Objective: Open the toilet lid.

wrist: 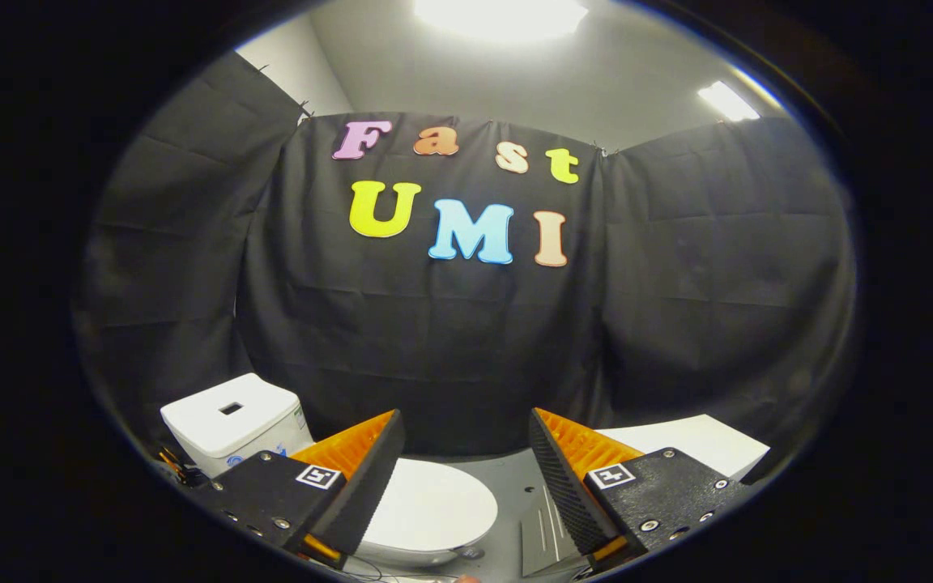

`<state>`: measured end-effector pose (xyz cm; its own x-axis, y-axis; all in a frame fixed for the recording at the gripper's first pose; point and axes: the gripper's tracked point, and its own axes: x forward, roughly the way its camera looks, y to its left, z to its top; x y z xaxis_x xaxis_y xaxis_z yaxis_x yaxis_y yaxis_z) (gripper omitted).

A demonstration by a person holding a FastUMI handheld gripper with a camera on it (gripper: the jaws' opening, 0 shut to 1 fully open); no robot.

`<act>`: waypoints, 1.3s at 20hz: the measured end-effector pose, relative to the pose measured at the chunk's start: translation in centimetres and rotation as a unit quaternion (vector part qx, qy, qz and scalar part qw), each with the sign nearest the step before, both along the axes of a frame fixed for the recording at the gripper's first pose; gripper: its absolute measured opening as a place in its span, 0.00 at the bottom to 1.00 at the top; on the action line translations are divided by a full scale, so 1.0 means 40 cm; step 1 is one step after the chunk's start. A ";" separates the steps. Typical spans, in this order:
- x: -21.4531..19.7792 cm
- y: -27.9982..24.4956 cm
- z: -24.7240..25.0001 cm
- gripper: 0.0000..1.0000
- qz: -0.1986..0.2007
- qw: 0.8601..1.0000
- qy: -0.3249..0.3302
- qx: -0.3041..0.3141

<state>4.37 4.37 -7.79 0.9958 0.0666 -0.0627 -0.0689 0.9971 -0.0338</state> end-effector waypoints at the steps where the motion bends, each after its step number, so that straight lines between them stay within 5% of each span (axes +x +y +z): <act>1: 0.009 0.008 -0.023 0.95 0.002 1.000 0.004 0.007; 12: 0.049 0.004 -0.401 0.95 0.003 0.985 0.158 0.068; 26: 0.005 -0.028 -0.670 0.95 -0.041 0.949 0.284 0.134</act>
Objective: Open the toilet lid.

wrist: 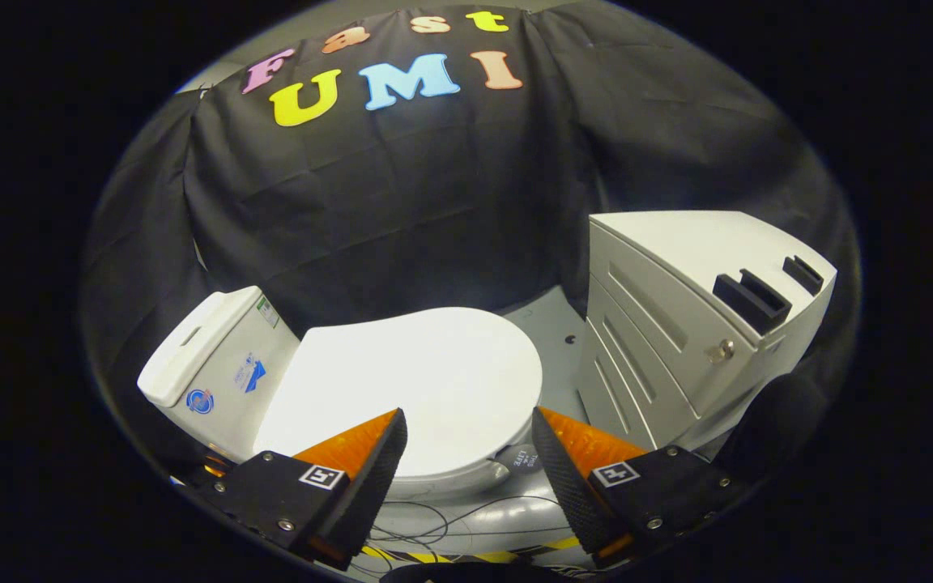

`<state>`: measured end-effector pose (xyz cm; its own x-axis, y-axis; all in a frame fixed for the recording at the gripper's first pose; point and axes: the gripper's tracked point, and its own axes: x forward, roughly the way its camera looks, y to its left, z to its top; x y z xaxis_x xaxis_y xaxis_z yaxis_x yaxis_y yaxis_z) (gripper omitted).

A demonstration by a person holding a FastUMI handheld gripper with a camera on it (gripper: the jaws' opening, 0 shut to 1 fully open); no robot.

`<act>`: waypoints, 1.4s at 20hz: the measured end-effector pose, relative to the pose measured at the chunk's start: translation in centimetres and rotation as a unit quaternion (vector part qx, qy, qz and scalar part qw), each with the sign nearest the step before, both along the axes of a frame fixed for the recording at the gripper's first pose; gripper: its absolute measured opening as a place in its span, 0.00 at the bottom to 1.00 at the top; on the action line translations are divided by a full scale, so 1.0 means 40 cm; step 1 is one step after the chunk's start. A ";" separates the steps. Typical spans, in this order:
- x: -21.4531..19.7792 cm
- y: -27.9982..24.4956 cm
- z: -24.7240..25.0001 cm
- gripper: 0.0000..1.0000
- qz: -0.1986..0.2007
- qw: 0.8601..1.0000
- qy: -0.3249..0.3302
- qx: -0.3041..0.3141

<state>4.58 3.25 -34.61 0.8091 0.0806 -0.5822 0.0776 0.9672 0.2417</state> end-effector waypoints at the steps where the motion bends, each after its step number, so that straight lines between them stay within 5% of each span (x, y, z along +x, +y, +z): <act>1: 0.005 -0.005 -0.018 0.95 -0.005 1.000 0.007 0.004; 17: -0.021 -0.059 -0.214 0.83 -0.074 0.991 0.090 0.071; 28: -0.013 -0.060 -0.304 0.79 -0.136 0.965 0.108 0.196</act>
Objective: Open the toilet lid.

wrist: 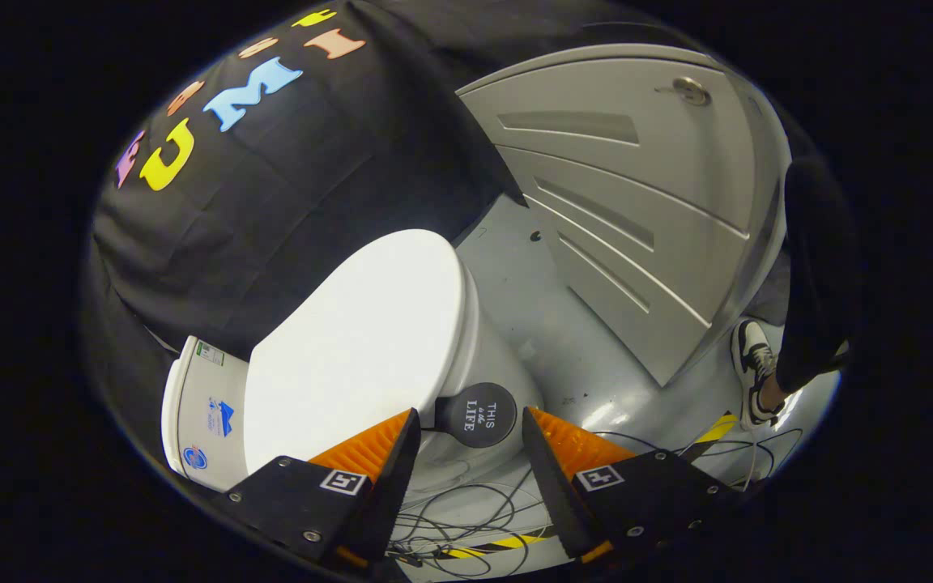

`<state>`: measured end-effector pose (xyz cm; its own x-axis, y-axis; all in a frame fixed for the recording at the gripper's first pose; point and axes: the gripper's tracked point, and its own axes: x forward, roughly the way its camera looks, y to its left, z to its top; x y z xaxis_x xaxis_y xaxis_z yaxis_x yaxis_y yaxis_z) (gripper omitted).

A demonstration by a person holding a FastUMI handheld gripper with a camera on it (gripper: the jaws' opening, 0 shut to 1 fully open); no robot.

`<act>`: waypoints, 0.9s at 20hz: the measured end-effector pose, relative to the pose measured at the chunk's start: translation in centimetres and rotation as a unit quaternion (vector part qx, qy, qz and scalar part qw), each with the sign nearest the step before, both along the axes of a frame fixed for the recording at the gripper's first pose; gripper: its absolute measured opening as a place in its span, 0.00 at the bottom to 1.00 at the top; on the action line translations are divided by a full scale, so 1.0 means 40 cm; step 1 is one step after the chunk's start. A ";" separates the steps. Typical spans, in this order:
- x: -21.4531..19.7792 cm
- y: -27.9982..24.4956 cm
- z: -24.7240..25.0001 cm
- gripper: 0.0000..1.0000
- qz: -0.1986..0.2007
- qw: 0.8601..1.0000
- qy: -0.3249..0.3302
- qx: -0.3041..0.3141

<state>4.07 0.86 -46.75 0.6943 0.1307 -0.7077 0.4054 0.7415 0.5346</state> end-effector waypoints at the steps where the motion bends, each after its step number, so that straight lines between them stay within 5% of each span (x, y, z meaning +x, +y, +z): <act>1: 0.004 -0.007 -0.007 0.73 -0.010 1.000 -0.001 0.011; 14: 0.030 -0.035 -0.015 0.37 -0.089 0.986 -0.032 0.136; 18: 0.032 -0.038 0.006 0.14 -0.088 0.988 -0.039 0.122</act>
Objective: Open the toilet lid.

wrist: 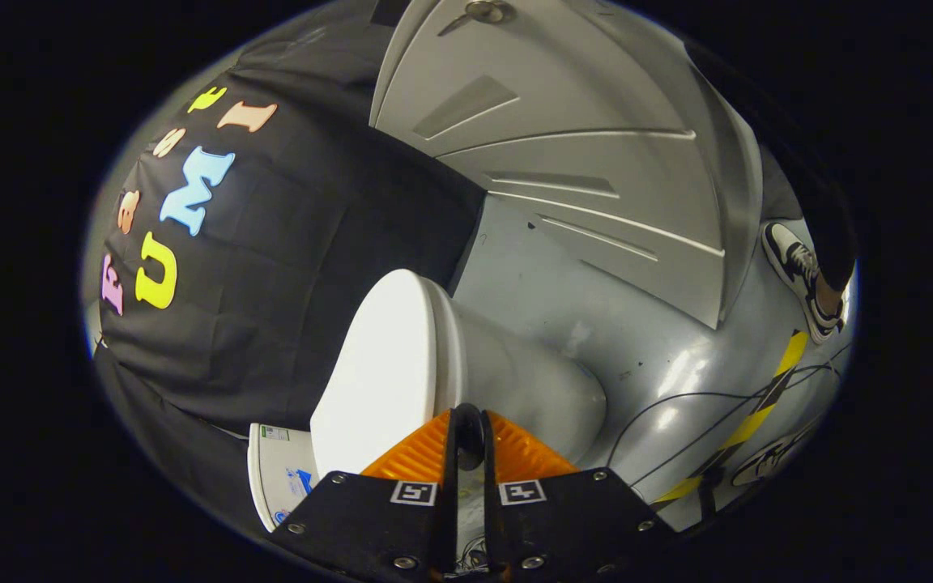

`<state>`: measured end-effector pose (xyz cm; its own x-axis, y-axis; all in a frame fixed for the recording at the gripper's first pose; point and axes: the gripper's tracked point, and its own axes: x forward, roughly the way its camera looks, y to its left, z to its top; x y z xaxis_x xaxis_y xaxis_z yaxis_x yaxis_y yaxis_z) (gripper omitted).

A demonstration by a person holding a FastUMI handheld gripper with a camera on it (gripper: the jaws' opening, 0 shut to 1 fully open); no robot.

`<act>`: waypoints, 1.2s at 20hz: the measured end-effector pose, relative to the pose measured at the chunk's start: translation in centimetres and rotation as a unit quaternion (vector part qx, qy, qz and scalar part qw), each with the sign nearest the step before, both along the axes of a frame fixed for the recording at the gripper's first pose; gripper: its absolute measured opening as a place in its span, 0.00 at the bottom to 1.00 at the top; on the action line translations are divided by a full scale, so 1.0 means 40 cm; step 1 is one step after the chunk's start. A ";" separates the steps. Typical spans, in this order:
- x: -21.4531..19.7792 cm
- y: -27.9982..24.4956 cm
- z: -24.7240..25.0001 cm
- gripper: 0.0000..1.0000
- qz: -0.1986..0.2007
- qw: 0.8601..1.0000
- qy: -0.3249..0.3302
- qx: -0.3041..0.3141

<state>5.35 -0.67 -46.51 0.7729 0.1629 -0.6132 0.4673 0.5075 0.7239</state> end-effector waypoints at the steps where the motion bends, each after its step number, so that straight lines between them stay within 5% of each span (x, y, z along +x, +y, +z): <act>1: 0.000 0.001 0.005 0.11 0.006 1.000 0.004 -0.012; 5: 0.001 0.004 0.035 0.03 0.007 0.999 0.014 -0.032; 24: 0.021 0.050 0.341 0.02 0.028 0.991 -0.017 -0.127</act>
